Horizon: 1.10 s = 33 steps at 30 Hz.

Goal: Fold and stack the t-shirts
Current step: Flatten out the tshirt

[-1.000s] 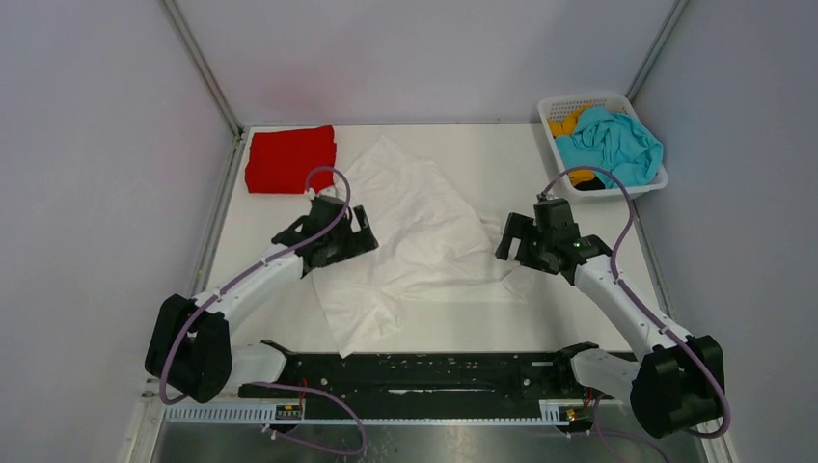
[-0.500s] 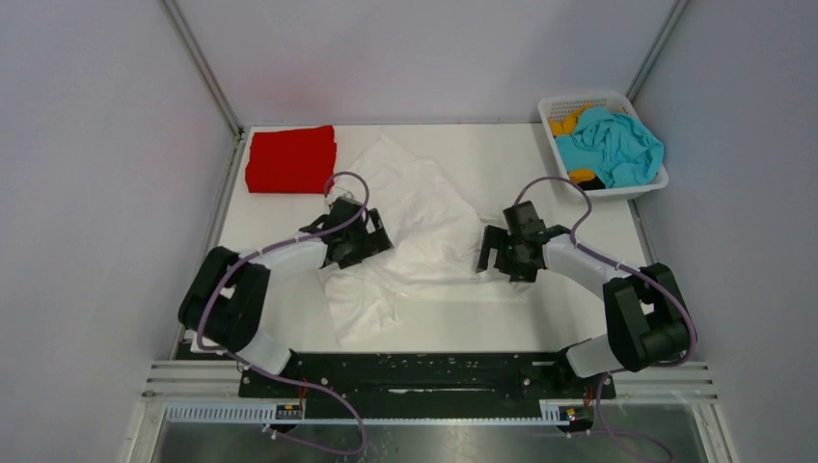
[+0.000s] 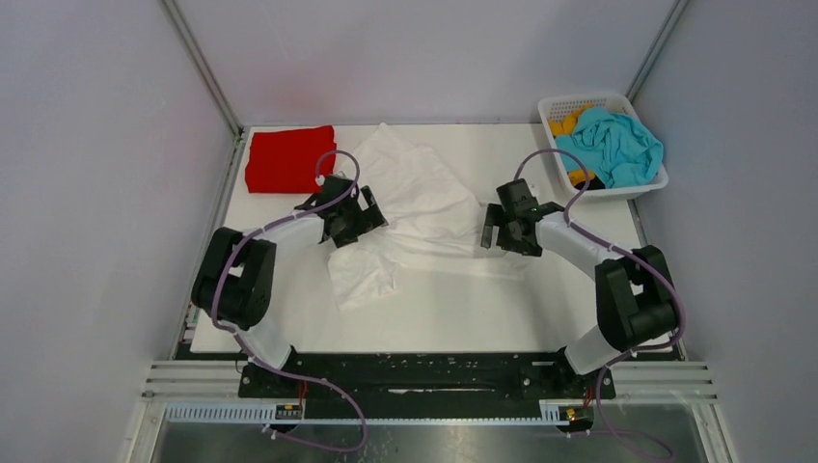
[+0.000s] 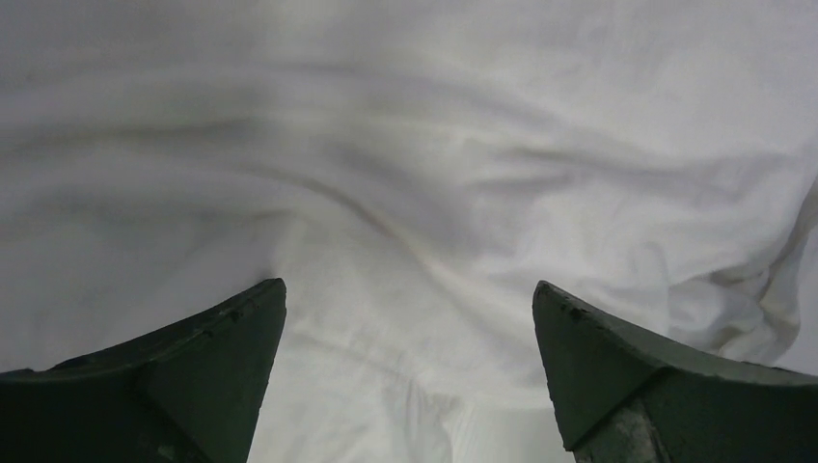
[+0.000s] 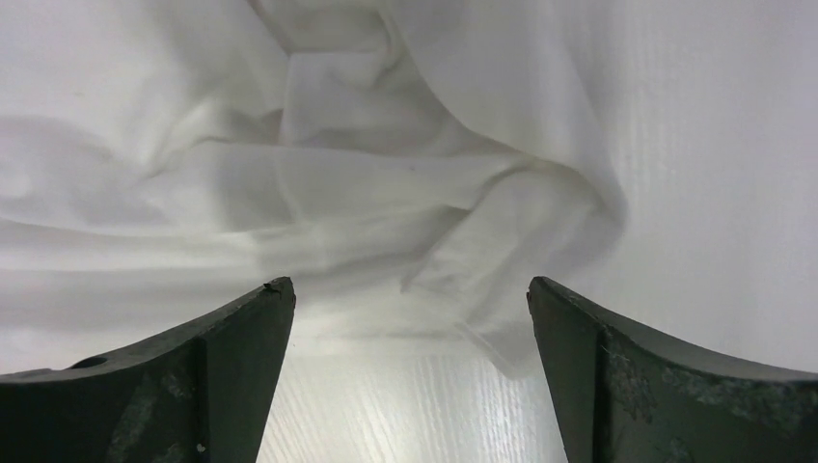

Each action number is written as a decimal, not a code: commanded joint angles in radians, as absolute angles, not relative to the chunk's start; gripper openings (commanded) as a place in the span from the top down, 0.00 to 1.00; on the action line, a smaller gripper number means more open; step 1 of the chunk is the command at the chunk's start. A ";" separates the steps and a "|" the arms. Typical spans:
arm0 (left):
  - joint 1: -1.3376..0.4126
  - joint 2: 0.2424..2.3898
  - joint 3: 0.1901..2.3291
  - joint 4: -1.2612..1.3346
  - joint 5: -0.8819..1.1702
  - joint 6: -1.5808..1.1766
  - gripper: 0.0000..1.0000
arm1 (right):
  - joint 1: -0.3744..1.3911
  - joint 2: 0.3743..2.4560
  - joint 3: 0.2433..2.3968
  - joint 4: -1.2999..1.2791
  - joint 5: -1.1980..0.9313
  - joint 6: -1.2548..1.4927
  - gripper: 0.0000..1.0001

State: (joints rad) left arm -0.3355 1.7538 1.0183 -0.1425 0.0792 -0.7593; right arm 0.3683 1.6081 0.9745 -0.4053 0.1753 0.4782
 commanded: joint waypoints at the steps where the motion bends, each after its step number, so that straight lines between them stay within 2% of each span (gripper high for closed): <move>1: -0.358 1.501 0.883 -0.230 0.033 -0.762 0.01 | 0.369 1.495 0.930 -0.481 0.241 0.436 0.01; 10: -0.398 1.086 0.574 -0.470 -0.159 -0.881 0.01 | 0.397 1.564 0.960 -0.554 0.228 0.398 0.14; 13: -0.400 1.026 0.497 -0.487 -0.131 -0.903 0.01 | 0.397 1.585 0.984 -0.585 0.259 0.408 0.17; 18: -0.436 1.045 0.471 -0.481 -0.114 -0.917 0.02 | 0.397 1.630 1.035 -0.622 0.285 0.363 0.20; 27: -0.504 1.117 0.473 -0.494 -0.115 -0.933 0.18 | 0.397 1.698 1.074 -0.670 0.362 0.226 0.24; 31: -0.539 1.146 0.472 -0.493 -0.124 -0.950 0.28 | 0.397 1.686 1.062 -0.655 0.386 0.226 0.25; 33: -0.561 1.175 0.479 -0.493 -0.134 -0.959 0.37 | 0.397 1.686 1.060 -0.646 0.392 0.235 0.26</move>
State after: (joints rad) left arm -0.5247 1.1107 0.4904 -0.4549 -0.1295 -0.9222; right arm 0.3893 1.7016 1.0496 -0.6388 0.3340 0.2489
